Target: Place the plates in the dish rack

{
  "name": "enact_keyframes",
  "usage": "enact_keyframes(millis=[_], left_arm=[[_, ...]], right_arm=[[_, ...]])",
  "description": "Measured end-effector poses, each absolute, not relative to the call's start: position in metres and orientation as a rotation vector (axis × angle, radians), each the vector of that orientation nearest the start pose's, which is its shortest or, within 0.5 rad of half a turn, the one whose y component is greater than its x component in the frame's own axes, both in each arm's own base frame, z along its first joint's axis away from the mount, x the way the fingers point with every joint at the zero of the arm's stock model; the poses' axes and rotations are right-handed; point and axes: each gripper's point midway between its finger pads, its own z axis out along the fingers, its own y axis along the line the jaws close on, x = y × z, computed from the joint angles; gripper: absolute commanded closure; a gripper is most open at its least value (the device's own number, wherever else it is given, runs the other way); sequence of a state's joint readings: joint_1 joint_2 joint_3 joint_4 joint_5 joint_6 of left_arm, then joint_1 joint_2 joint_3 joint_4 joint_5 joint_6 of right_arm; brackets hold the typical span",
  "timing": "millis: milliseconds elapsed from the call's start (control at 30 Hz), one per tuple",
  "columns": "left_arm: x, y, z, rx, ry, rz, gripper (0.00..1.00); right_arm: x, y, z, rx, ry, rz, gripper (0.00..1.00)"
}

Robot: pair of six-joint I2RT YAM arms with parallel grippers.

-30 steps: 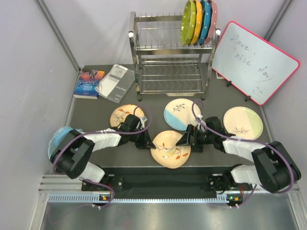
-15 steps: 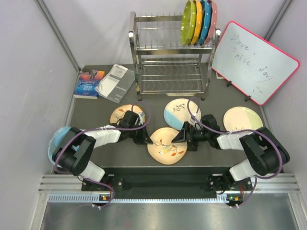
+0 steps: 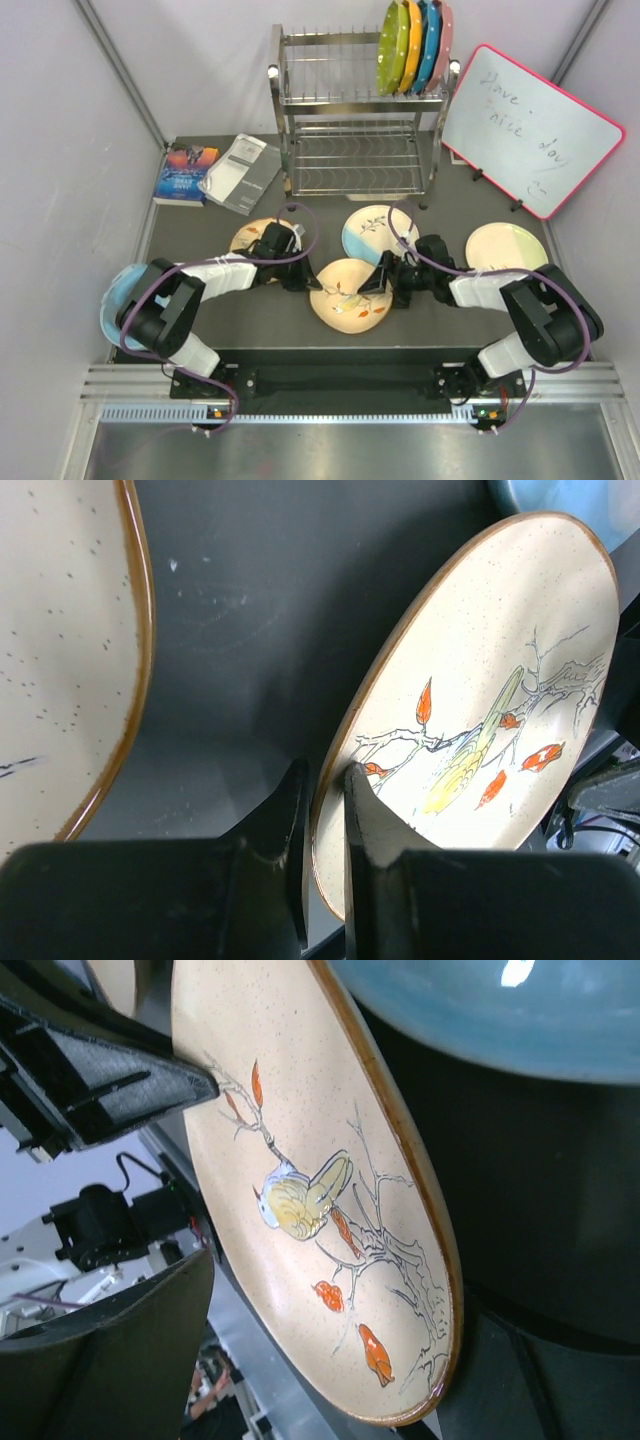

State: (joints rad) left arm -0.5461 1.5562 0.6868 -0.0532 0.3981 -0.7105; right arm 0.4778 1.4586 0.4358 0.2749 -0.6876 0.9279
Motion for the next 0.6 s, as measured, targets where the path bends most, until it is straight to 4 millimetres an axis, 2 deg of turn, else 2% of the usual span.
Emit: enact_keyframes(millis=[167, 367, 467, 600], left_arm=[[0.24, -0.255, 0.035, -0.061, 2.667, -0.965, 1.0], [0.243, -0.262, 0.045, -0.085, 2.628, -0.996, 1.0], [0.237, -0.263, 0.053, -0.061, 2.585, -1.057, 1.0], [0.215, -0.265, 0.062, 0.005, 2.526, -1.191, 1.0]], right_arm=[[0.212, 0.253, 0.054, 0.266, 2.554, 1.393, 0.2], [0.232, 0.244, 0.059, 0.372, 2.481, 1.388, 0.27], [0.23, 0.241, 0.065, 0.387, 2.448, 1.407, 0.31], [0.219, 0.24, 0.082, 0.333, 2.394, 1.453, 0.31]])
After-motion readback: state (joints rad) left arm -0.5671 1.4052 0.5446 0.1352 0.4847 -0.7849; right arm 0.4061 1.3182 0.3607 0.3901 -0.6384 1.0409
